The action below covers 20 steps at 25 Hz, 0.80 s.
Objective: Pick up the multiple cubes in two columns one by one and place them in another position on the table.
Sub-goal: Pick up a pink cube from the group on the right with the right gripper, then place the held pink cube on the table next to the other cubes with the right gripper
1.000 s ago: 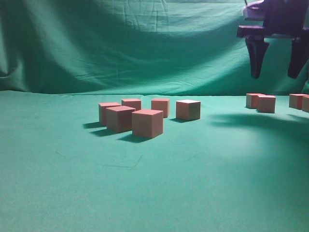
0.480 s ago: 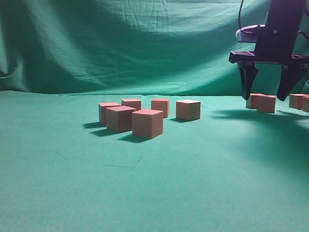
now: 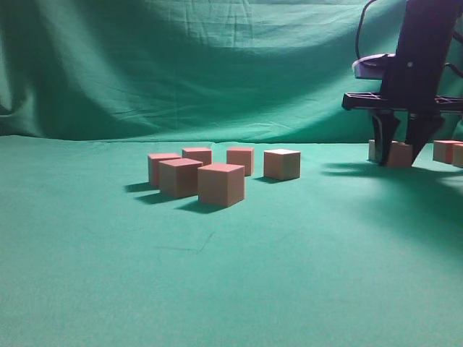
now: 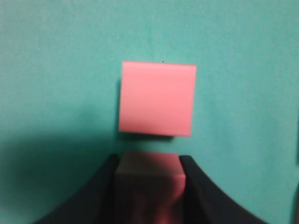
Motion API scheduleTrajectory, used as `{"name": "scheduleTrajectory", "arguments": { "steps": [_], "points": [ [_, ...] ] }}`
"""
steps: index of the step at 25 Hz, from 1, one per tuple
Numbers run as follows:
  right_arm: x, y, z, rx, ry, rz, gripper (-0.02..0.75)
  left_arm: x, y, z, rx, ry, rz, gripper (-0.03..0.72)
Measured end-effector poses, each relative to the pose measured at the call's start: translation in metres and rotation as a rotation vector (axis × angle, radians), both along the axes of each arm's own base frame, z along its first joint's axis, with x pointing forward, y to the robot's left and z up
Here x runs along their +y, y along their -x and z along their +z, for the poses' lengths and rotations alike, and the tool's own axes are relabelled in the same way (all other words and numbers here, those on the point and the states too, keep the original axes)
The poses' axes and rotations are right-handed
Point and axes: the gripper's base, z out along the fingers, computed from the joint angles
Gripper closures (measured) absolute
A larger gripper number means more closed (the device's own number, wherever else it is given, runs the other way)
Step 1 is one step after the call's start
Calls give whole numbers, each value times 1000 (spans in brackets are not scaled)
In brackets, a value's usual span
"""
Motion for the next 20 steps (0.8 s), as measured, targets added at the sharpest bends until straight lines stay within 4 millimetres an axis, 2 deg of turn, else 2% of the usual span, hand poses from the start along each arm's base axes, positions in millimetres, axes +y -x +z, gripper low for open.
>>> {"name": "scheduleTrajectory", "arguments": {
  "steps": [7, 9, 11, 14, 17, 20],
  "points": [
    [-1, 4, 3, 33, 4, 0, 472, 0, 0, 0, 0, 0, 0, 688],
    [-1, 9, 14, 52, 6, 4, 472, 0, 0, 0, 0, 0, 0, 688],
    [0, 15, 36, 31, 3, 11, 472, 0, 0, 0, 0, 0, 0, 688],
    [7, 31, 87, -44, -7, 36, 472, 0, 0, 0, 0, 0, 0, 688],
    [20, 59, 141, -110, -20, 78, 472, 0, 0, 0, 0, 0, 0, 688],
    [37, 91, 181, -145, -30, 140, 472, 0, 0, 0, 0, 0, 0, 688]
  ]
}}
